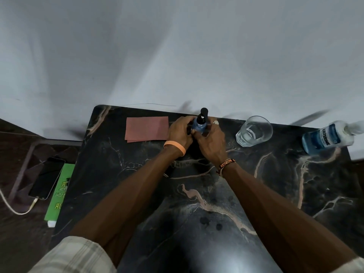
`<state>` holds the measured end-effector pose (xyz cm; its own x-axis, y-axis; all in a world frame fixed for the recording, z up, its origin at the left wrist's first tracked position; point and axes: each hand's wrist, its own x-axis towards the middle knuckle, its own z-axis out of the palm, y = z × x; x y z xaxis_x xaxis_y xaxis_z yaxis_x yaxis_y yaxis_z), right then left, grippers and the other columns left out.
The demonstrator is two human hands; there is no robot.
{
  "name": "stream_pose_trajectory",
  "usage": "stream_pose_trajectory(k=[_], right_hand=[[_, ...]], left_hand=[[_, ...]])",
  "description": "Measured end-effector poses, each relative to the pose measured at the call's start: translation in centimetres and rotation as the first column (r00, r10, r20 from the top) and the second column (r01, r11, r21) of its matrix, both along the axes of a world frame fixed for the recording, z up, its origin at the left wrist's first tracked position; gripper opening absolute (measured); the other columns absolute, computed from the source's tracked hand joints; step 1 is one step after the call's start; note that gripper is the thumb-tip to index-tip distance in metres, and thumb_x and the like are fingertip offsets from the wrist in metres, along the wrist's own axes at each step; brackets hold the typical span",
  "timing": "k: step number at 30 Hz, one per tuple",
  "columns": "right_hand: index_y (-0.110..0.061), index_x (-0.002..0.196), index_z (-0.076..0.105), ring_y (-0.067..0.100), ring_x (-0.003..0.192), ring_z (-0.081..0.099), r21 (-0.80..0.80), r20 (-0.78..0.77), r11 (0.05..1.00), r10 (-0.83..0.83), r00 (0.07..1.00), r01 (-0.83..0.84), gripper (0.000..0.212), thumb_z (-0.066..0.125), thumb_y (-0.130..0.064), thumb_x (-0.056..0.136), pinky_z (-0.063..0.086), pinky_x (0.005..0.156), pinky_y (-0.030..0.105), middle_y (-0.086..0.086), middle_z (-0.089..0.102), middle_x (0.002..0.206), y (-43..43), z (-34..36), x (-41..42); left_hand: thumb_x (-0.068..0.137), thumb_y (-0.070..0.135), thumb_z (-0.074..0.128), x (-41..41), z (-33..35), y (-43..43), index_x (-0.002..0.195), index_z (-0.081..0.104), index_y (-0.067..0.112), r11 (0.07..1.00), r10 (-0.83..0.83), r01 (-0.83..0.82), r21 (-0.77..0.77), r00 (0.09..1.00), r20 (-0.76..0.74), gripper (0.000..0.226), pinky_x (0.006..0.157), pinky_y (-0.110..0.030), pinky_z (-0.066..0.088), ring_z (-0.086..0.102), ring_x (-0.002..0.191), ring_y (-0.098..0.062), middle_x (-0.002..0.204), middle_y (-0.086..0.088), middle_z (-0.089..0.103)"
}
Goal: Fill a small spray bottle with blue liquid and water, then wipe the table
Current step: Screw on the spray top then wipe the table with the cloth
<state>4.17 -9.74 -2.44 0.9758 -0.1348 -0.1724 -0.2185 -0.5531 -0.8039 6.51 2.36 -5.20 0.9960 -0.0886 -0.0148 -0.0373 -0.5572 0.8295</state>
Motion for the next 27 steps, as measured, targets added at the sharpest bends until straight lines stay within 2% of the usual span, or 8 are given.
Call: stream_pose_trajectory(k=[6,9,11,13,16,20,24,27], right_hand=[[-0.014,0.137,0.043,0.019,0.107,0.064,0.062,-0.026,0.998,-0.004,1.000,0.005,0.070,0.082,-0.023,0.078,0.054,0.091,0.036,0.002,0.064,0.120,-0.3,-0.1,-0.6],[-0.015,0.149,0.029,0.023,0.117,0.058,0.076,-0.039,0.994,-0.079,0.996,0.082,0.085,0.079,-0.028,0.082,0.052,0.096,0.036,0.010,0.053,0.138,-0.5,0.2,-2.4],[-0.016,0.151,0.026,0.022,0.118,0.057,0.089,-0.040,0.989,-0.118,0.992,0.121,0.085,0.076,-0.028,0.084,0.052,0.093,0.033,0.011,0.047,0.143,-0.5,0.4,-4.1],[-0.016,0.152,0.026,0.020,0.116,0.057,0.091,-0.035,0.985,-0.141,0.989,0.144,0.082,0.074,-0.026,0.086,0.053,0.092,0.031,0.010,0.045,0.144,-0.4,0.7,-5.8],[-0.015,0.150,0.032,0.016,0.112,0.059,0.085,-0.014,0.984,-0.157,0.988,0.157,0.077,0.073,-0.024,0.087,0.054,0.093,0.033,0.006,0.048,0.140,-0.4,0.9,-8.5],[-0.018,0.147,0.038,0.009,0.107,0.060,0.112,0.021,0.984,-0.144,0.989,0.141,0.070,0.073,-0.026,0.087,0.055,0.087,0.024,0.003,0.053,0.134,-1.2,1.1,-12.3],[-0.021,0.143,0.043,-0.001,0.102,0.063,0.129,0.037,0.969,-0.218,0.975,0.212,0.062,0.070,-0.033,0.089,0.054,0.078,0.014,-0.018,0.059,0.119,-3.2,1.4,-16.8],[-0.018,0.143,0.042,0.000,0.107,0.061,0.150,0.042,0.948,-0.291,0.956,0.282,0.053,0.062,-0.032,0.096,0.056,0.089,0.030,-0.023,0.059,0.119,-4.7,1.2,-20.9]], left_hand=[[0.077,-0.004,0.055,-1.7,-0.5,3.6,0.139,0.047,0.008,0.991,-0.012,0.002,0.132,0.997,0.079,0.063,0.115,-0.035,0.031,0.042,0.132,-0.026,0.140,-0.014,0.049],[0.092,0.014,0.050,-1.2,-1.3,7.4,0.144,0.038,0.010,0.912,0.108,-0.161,0.378,0.982,0.156,0.054,0.119,-0.048,0.019,0.027,0.143,-0.028,0.151,-0.012,0.038],[0.097,0.030,0.044,-0.5,-1.8,9.9,0.148,0.030,0.008,0.809,0.093,-0.086,0.581,0.996,0.019,0.057,0.120,-0.053,0.008,0.018,0.146,-0.033,0.155,-0.014,0.030],[0.097,0.042,0.045,0.0,-1.8,11.6,0.147,0.031,0.009,0.727,0.077,0.006,0.686,0.993,-0.090,0.062,0.117,-0.055,0.004,0.026,0.142,-0.038,0.150,-0.019,0.035],[0.090,0.044,0.057,0.8,0.1,12.0,0.127,0.057,0.015,0.649,-0.012,0.076,0.757,0.996,-0.089,0.048,0.105,-0.051,0.029,0.053,0.112,-0.036,0.118,-0.017,0.058],[0.089,0.035,0.063,-1.0,4.1,10.8,0.108,0.067,0.013,0.695,-0.169,0.256,0.672,0.966,-0.194,0.030,0.080,-0.045,0.051,0.061,0.087,-0.033,0.098,-0.012,0.062],[0.090,0.037,0.048,-8.6,7.0,6.4,0.112,0.064,0.025,0.743,-0.308,0.175,0.646,0.947,0.097,0.030,0.055,-0.031,0.044,0.048,0.063,-0.020,0.088,0.000,0.045],[0.091,0.037,0.039,-16.2,6.2,0.7,0.127,0.056,0.026,0.729,-0.489,0.315,0.608,0.861,0.139,0.042,0.065,-0.036,0.044,0.056,0.077,-0.024,0.101,-0.006,0.056]])
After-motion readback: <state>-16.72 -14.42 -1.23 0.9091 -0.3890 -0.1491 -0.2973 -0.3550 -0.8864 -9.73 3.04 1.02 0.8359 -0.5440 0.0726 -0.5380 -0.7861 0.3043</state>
